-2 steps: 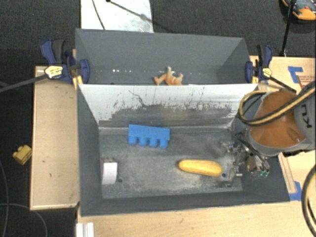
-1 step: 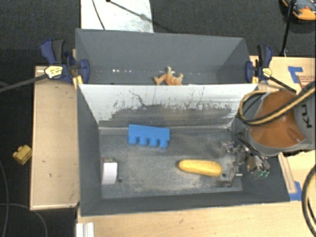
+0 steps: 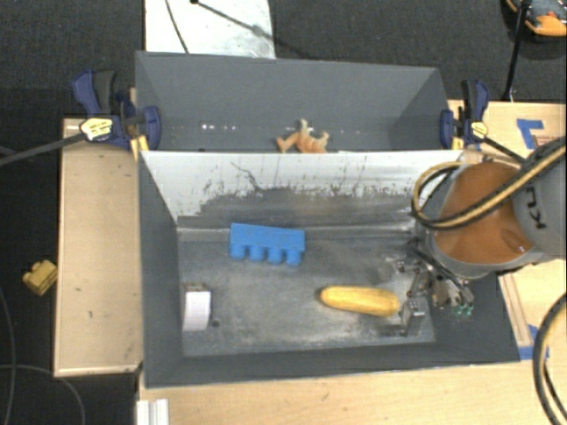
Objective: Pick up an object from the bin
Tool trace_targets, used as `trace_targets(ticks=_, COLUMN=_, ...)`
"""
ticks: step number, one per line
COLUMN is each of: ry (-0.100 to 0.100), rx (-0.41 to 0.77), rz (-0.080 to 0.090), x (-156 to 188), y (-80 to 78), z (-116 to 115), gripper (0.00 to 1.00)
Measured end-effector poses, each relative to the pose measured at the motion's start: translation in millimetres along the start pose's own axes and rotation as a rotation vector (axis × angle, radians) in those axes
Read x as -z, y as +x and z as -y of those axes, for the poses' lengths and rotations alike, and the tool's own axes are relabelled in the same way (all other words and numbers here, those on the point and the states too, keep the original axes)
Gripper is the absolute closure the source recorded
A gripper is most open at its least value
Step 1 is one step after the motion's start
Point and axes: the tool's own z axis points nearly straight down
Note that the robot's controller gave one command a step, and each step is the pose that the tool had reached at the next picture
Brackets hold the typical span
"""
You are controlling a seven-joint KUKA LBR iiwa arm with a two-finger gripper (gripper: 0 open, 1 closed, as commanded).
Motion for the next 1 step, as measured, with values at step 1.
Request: trace_targets(ticks=1, ry=-0.003, rx=0.176, rz=0.003, x=-1.8, y=17.7, z=-38.8, gripper=1.00)
